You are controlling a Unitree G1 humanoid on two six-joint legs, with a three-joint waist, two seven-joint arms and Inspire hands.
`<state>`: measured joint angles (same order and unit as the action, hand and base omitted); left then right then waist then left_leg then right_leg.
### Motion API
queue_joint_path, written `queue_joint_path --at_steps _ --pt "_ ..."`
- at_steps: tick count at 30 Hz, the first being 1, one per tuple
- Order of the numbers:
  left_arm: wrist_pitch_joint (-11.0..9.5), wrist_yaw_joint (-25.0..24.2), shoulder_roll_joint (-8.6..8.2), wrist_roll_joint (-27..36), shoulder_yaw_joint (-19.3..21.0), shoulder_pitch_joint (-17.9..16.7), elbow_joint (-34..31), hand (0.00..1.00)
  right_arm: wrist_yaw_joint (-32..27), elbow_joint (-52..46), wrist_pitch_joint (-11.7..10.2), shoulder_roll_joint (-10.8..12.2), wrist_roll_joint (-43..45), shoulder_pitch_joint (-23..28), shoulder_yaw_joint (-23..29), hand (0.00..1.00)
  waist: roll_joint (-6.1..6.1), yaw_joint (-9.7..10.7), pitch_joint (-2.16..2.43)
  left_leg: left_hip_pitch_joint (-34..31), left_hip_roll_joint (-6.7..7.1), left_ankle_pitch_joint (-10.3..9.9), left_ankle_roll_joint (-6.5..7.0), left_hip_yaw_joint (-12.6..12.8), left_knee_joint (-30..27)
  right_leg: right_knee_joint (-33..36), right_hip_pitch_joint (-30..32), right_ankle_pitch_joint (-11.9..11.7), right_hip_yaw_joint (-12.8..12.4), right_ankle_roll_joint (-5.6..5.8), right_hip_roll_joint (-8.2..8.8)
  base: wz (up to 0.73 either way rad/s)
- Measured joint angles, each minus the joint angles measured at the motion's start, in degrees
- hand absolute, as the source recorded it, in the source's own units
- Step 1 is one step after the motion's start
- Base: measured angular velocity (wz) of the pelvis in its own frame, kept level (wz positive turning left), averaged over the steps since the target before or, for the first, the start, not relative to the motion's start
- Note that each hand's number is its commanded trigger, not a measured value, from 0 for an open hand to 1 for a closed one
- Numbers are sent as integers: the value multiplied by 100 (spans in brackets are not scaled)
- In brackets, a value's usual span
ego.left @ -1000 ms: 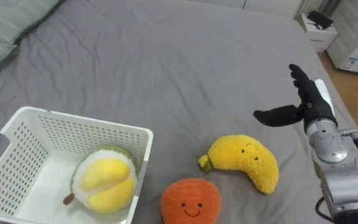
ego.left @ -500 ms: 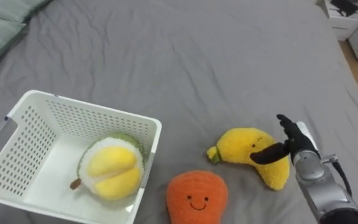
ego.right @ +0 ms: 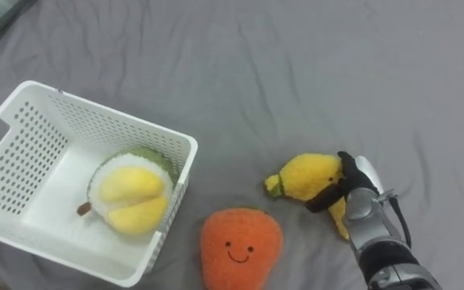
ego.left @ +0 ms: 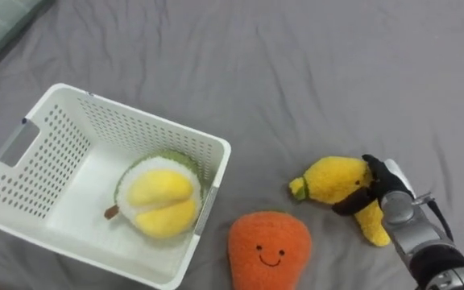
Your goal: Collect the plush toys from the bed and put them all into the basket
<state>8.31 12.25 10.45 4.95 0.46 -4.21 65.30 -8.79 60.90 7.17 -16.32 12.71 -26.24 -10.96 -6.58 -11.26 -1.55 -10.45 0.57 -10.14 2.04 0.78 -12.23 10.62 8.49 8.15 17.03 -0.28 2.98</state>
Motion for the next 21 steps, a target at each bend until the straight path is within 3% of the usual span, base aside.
queue_joint_path --at_steps 1,2,3,4,5,9,15,21 --pt "-37 0 10 -18 -12 35 -9 0 -14 73 -26 -12 98 -6 -28 0 -10 -5 3 -40 3 1 0 -8 -10 1 29 0 23 0 0 9" --pt "-62 0 11 -20 -12 44 -17 0 -25 111 -25 -13 151 -15 -28 8 -11 -7 3 -57 4 0 0 -15 -20 0 37 0 31 0 0 9" --pt "-95 0 11 -20 -12 47 -43 0 -55 140 -25 -21 254 -23 -27 52 -11 -8 4 -102 9 0 0 -35 -39 0 63 0 46 0 2 9" --pt "-111 0 13 -12 -10 46 -59 0 -69 174 -30 -30 366 -25 -27 87 -8 -10 4 -117 13 1 0 -59 -47 -1 68 0 76 0 7 10" --pt "-117 0 15 -6 -10 46 -71 0 -74 198 -31 -36 406 -25 -27 100 -6 -12 4 -123 14 0 0 -78 -53 -1 65 0 95 0 7 14" --pt "-120 -2 19 3 -44 41 -109 0 -249 539 -137 -164 466 -85 -36 100 73 -67 -5 -124 22 0 0 -131 -92 -19 15 -1 168 0 11 8" --pt "-122 -2 28 22 -100 38 -112 0 -505 726 -157 -390 485 -100 -39 100 303 -178 42 -104 15 7 -10 -134 -93 -9 -4 -1 176 0 10 0" --pt "-124 -51 60 118 -115 -7 -107 0 -475 822 -137 -392 483 -63 -39 100 327 -155 45 -102 17 13 -16 -141 -93 2 -3 -2 174 -3 36 0"
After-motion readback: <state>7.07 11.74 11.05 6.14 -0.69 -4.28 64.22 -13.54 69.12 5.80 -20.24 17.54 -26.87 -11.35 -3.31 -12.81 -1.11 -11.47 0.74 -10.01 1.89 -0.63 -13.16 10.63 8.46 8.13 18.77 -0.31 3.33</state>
